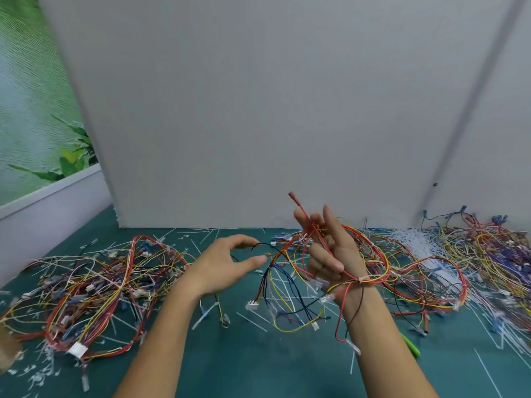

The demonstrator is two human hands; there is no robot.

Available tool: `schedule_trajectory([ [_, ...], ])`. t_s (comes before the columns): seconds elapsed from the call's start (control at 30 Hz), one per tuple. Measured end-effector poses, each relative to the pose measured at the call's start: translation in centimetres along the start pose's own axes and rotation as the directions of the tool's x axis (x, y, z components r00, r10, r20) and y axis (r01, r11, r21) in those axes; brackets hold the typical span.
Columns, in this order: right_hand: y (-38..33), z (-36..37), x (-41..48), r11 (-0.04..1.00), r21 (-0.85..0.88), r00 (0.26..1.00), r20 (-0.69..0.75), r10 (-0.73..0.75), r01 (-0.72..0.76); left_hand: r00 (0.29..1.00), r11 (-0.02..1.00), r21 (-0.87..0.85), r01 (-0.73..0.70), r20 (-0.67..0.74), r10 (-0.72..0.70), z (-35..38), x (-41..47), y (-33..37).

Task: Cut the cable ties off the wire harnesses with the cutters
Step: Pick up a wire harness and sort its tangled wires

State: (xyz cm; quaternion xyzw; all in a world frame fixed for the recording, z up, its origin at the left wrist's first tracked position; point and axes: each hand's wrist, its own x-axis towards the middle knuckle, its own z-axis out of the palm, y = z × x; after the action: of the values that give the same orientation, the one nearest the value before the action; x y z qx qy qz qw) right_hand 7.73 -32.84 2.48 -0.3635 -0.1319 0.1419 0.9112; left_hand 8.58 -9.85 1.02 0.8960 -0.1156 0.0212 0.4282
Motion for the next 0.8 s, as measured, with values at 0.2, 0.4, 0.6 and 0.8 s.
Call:
schedule_trajectory([
  [0.2,-0.5,-0.6,0.3,0.958,0.287,0.997,0.066,-0.040,0.020,0.947,0.970,-0.242,-0.006,0.310,0.084,1.4,-0.5,0.9],
  [0.4,-1.0,-1.6,0.7,0.961,0.268,0.992,-0.121,-0.041,0.073,0.981,0.836,-0.546,-0.051,0.129,0.144,0.7,-0.5,1.0],
  [0.6,-0.7,-1.2,0.7,0.989,-0.122,0.980,-0.191,0.054,-0.078,0.988,0.573,-0.818,-0.052,-0.124,-0.087,-0.1,0.2,1.5],
  [0.8,-0.1,-0.4,0.4,0.916,-0.371,0.983,-0.156,0.097,-0.149,0.962,0.278,-0.961,-0.009,-0.084,-0.260,-0.3,0.7,1.5],
])
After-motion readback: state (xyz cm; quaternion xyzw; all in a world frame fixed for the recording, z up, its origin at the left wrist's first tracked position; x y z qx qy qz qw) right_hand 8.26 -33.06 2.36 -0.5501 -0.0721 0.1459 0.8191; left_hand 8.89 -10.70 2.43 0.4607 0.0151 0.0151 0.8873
